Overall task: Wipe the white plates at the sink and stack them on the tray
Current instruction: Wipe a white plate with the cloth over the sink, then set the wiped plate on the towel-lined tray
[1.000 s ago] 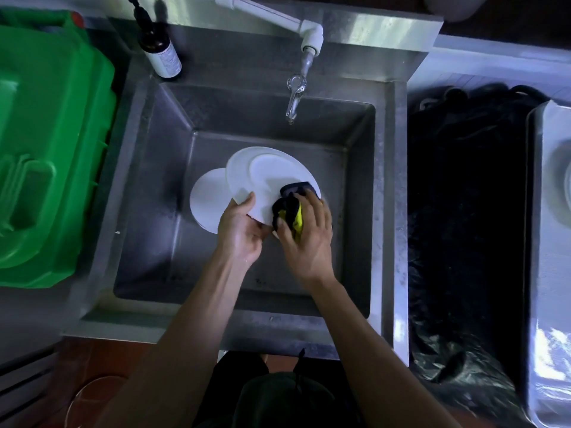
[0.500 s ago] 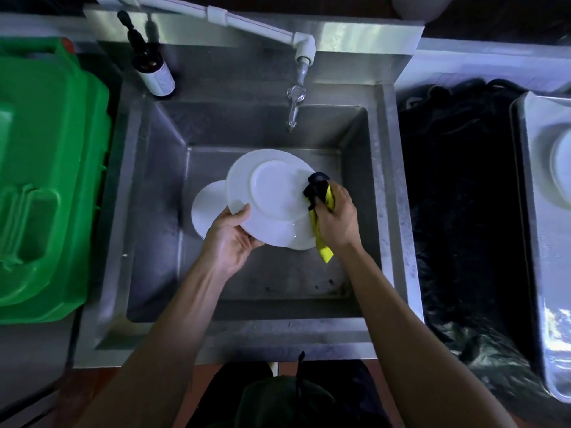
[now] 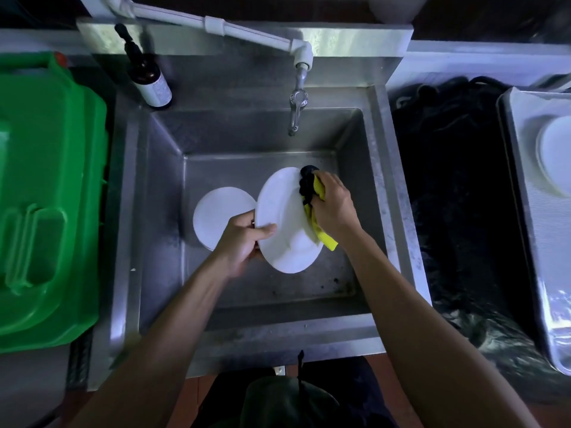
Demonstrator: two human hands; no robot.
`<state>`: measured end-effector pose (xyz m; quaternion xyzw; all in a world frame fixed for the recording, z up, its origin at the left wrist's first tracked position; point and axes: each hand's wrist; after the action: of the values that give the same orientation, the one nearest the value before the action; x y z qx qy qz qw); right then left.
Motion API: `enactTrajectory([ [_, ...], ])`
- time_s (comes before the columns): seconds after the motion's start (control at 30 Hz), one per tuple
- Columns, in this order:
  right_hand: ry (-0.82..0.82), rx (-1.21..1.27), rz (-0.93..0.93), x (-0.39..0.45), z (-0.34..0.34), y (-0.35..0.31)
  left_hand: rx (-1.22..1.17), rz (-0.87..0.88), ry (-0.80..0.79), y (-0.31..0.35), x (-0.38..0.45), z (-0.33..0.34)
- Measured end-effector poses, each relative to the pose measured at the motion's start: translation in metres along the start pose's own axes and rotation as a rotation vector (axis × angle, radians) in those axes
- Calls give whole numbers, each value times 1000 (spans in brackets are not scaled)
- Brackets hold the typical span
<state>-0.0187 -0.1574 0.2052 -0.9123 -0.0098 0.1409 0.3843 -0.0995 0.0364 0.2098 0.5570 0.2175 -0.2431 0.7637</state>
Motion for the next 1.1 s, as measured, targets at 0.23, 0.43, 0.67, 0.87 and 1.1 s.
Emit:
enactTrajectory([
  [0.23,102,10,-50,-14,-37,-1,442,194,15,25,10,41],
  [0.43,195,-90,-95,-29,-103,23,928,450,45,48,16,96],
  [0.67,311,-122,-99,-54,-185,74,1270,782,91,74,32,182],
  [0.87,401,-141,-72,-82,-256,125,1462,1015,-5,92,53,283],
  [1.1,485,-111,12,-118,-329,197,1600,1239,-177,82,81,411],
])
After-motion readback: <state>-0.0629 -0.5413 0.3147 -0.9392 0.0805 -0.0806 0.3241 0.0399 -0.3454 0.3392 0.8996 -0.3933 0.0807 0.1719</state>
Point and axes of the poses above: each hand's wrist, its own x-axis towards the middle knuckle, its own z-axis out of the palm, y = z × x, and after that the axes turned 3 degrees about -y, right-handed
